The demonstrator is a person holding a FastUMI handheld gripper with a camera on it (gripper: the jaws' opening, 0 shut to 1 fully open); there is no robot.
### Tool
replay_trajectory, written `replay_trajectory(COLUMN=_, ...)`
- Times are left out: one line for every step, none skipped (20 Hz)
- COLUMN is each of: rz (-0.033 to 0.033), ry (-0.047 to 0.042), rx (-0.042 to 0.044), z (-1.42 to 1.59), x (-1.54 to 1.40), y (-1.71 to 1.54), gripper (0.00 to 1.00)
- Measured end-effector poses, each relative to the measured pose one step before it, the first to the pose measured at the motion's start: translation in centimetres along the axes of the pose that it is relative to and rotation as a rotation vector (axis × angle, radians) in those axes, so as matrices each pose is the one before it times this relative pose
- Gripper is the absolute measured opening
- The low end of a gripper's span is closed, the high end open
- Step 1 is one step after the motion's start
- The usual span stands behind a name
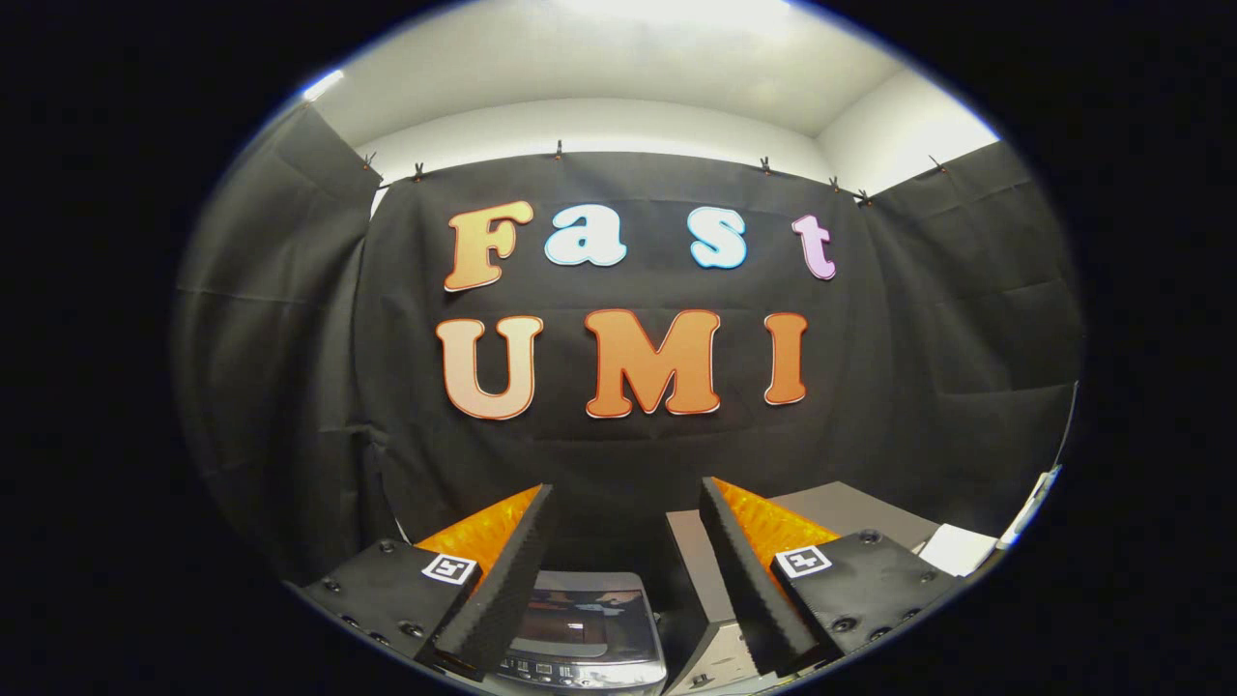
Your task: Put the clothes into the washing machine and then close the washing machine lid.
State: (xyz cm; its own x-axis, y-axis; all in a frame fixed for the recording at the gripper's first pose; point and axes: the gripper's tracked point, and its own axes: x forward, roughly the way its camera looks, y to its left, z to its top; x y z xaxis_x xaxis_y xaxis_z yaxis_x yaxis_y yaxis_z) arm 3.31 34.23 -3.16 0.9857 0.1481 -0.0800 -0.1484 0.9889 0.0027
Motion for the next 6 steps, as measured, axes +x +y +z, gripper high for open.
replay_trajectory(rz=-0.00526, ry=-0.00409, rx=-0.00048, z=0.118, x=-0.223, y=-0.089, gripper=0.97)
replay_trajectory(rz=-0.00388, ry=-0.00441, rx=-0.00117, z=0.108, x=-0.183, y=-0.170, gripper=0.97)
replay_trajectory(rz=-0.00172, ry=-0.00415, rx=-0.00059, z=0.055, x=0.054, y=0.027, gripper=0.96)
replay_trajectory(rz=0.00031, ry=-0.00483, rx=0.00177, z=0.098, x=-0.130, y=0.037, gripper=0.97)
replay_trajectory(rz=0.00086, ry=-0.00116, rx=0.00498, z=-0.059, x=-0.052, y=0.095, gripper=0.97)
replay_trajectory(rz=0.00363, ry=0.00036, rx=0.00557, z=-0.168, x=-0.097, y=0.057, gripper=0.97)
